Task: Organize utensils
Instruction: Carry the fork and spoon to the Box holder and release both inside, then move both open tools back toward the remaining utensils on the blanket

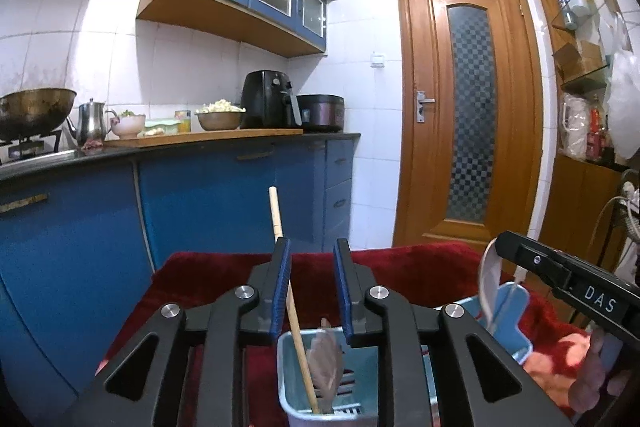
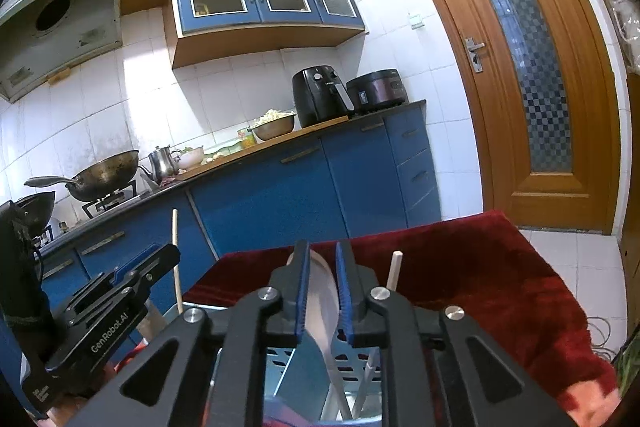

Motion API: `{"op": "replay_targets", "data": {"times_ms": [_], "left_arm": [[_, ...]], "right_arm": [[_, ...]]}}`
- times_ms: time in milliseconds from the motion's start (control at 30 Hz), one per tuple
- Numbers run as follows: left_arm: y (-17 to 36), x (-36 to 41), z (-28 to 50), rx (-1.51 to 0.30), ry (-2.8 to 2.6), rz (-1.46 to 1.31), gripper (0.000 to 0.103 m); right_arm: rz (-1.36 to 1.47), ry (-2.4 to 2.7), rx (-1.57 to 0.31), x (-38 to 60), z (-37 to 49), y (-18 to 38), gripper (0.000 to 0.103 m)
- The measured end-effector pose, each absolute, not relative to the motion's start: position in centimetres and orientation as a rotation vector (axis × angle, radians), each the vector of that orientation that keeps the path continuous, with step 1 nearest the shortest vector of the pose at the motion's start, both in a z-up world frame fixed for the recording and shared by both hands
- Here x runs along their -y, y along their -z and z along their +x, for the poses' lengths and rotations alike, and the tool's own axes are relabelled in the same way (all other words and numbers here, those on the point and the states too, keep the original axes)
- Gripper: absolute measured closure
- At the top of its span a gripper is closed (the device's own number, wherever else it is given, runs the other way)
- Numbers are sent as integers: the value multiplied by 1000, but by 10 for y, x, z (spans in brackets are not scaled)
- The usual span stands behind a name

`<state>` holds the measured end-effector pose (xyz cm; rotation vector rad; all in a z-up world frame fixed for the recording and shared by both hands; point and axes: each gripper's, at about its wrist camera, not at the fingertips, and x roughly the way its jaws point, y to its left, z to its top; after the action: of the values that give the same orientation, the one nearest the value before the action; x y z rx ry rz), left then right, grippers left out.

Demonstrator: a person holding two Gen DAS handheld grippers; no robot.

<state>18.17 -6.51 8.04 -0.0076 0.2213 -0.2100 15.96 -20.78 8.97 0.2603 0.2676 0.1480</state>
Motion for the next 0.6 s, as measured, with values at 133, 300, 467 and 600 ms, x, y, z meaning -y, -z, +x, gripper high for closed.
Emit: {"op": "replay_targets", "data": {"times_ms": [133, 300, 467, 600], "left_arm": [[-83, 60, 174, -241, 226, -26, 81], [-86, 53, 161, -257, 242, -48, 79], [-88, 44, 147, -283, 244, -62, 74], [-89, 37, 136, -309, 232, -66, 72]], "right_arm": [[261, -150, -262, 207, 148, -94, 81], [254, -122, -294, 204, 136, -101, 80], [263, -114, -339, 203, 118, -105, 77], [273, -106, -369, 201, 104, -106, 74]]}}
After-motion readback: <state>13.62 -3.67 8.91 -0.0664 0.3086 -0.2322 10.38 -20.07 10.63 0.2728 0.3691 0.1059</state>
